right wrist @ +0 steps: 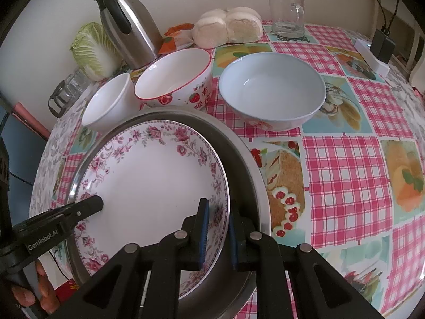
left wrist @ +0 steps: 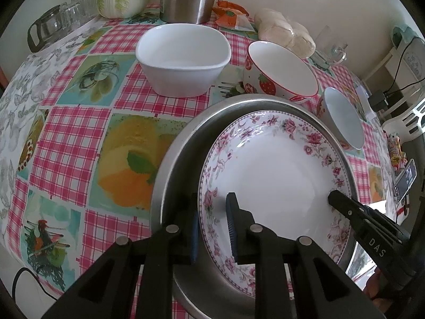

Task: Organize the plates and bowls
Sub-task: 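Carry the floral plate over the steel tray with both grippers, then lower the floral plate into the steel tray and open both grippers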

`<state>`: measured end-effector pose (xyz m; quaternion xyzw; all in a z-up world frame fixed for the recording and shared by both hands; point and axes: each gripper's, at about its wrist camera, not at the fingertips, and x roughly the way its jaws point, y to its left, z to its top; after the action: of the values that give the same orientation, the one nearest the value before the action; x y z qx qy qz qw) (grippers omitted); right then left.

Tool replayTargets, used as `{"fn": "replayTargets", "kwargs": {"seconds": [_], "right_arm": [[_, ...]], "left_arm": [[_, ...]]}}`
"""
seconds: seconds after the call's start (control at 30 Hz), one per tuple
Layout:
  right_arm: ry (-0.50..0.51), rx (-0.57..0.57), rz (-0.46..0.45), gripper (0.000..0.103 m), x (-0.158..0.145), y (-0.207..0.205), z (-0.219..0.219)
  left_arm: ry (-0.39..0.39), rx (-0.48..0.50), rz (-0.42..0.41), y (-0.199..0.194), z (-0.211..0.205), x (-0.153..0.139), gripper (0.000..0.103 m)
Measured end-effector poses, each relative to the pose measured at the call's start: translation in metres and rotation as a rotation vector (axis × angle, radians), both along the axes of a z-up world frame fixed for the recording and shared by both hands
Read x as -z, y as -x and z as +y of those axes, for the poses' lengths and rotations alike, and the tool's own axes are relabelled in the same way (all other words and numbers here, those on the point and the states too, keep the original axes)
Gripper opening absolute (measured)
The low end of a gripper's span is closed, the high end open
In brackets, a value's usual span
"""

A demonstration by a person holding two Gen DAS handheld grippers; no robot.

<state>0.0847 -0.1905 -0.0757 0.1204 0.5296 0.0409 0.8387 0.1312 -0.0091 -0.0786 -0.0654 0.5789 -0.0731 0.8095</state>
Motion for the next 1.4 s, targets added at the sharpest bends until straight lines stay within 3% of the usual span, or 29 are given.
{"fn": "replayTargets", "kwargs": {"seconds": [0.9,1.1,1.27,1.33,1.4], "right_arm": [[0.049,-0.048,0.015,0.019,-0.004,0.001,0.007],[0.035,-0.036,0.022,0.019,-0.005,0.001,0.004],[0.036,-0.025,-0.017,0.03,-0.016,0.004,0.001],[0.03,-0.021,-0.023,0.03,-0.018,0.003,-0.001],[0.024,-0.019,-0.028,0.03,-0.019,0.002,-0.002]], "left_arm": [[-0.021,-0.019,-0.009,0.001,0.005,-0.003,0.019],[-0.021,-0.019,-0.033,0.003,0.007,-0.007,0.026],[-0.026,-0.023,-0.067,0.005,0.007,-0.016,0.03],[-0.027,-0.029,-0.087,0.006,0.008,-0.021,0.039],[-0.009,-0.035,-0.104,0.008,0.009,-0.026,0.041]]}}
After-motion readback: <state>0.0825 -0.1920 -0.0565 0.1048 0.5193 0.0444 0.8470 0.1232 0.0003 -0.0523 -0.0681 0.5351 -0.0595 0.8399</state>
